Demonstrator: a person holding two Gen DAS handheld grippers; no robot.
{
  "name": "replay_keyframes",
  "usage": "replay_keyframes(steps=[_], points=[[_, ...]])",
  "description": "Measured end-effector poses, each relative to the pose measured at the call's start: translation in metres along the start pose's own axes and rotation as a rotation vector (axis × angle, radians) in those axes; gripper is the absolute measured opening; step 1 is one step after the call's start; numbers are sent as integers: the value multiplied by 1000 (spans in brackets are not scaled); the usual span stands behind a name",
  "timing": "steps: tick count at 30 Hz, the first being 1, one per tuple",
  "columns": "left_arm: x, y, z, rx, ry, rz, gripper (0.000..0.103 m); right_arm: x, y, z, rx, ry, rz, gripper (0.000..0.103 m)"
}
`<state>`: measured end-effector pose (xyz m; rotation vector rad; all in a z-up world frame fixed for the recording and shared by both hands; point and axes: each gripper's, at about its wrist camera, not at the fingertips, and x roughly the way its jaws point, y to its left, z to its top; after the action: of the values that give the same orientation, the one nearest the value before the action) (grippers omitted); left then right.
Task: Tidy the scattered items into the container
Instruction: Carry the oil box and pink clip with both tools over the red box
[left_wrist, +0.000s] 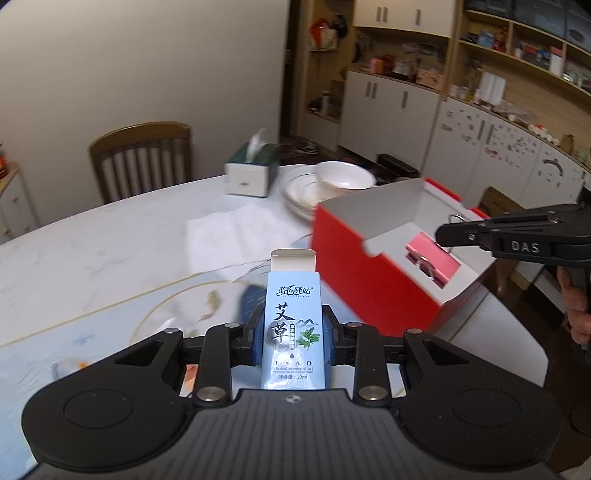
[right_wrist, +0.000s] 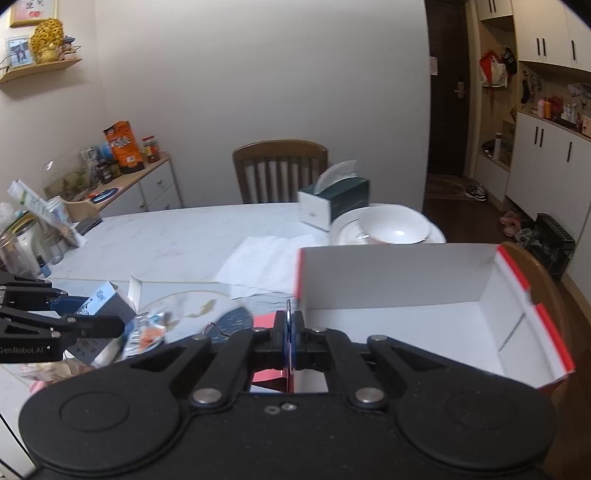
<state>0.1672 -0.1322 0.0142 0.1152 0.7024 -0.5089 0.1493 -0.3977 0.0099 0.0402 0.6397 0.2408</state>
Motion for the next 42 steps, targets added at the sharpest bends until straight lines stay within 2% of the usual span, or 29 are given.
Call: replay_keyframes(steps=[14, 22, 32, 42], points=[[66, -79, 49, 142, 35, -91, 29, 4, -73, 0, 49, 4, -96, 0], [116, -113, 73, 196, 95, -136, 29, 16, -111, -11, 78, 40, -143, 0], [177, -141, 83, 308, 152, -117, 29, 40, -134, -21, 68, 92, -163, 0], [226, -153, 85, 356, 244, -104, 29, 68, -149, -29, 30, 158, -197, 0]])
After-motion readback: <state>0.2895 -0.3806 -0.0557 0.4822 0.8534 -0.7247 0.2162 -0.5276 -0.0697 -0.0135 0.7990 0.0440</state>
